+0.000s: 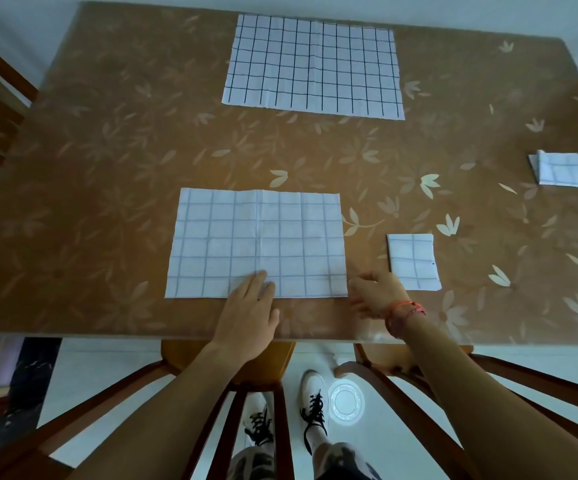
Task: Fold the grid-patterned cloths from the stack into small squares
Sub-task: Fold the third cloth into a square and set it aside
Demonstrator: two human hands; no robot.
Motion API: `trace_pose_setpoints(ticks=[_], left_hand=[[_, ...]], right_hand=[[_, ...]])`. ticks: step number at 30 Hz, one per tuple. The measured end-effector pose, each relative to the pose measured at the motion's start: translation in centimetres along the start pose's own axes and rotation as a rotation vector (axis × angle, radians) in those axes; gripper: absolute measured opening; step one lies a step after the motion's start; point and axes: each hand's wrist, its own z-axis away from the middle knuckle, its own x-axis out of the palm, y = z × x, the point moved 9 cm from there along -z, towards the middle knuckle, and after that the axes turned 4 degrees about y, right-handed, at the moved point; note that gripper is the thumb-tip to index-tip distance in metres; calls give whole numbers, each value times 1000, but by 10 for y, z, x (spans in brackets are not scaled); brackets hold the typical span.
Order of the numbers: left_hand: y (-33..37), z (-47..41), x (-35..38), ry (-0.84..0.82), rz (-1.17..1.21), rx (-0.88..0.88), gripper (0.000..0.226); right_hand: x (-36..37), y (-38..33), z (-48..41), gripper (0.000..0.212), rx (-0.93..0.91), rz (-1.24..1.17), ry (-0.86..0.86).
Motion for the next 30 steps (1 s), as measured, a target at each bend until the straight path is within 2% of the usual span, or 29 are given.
trace_pose_setpoints(ticks=[6,13,18,20,22,26,28,30], left_hand=[[-1,0,1,21,15,-3,50],[-3,-1,1,27,51,-30,48],[-3,-1,-1,30,61,-34,49],[-2,-1,-2,34,60,-40,51],[-1,-2,-3,31,37,-46,55],[3,-6,-5,47,-38,-91,59],[8,-10,-6,62,-71,-131,60],[14,-15,-6,66,-80,-176,61]], right_hand=[[-1,5,-8,14,95,-162,32],[15,5,-17,20,86,-114,62],[30,3,-10,19,209,-299,-53],[29,1,-10,29,238,-362,-42],[28,-2,-14,33,220,-380,-32],[32,-18,-15,24,90,-256,-47],[40,-21,-7,24,84,-253,-97],[49,-23,4,34,87,-266,-177]])
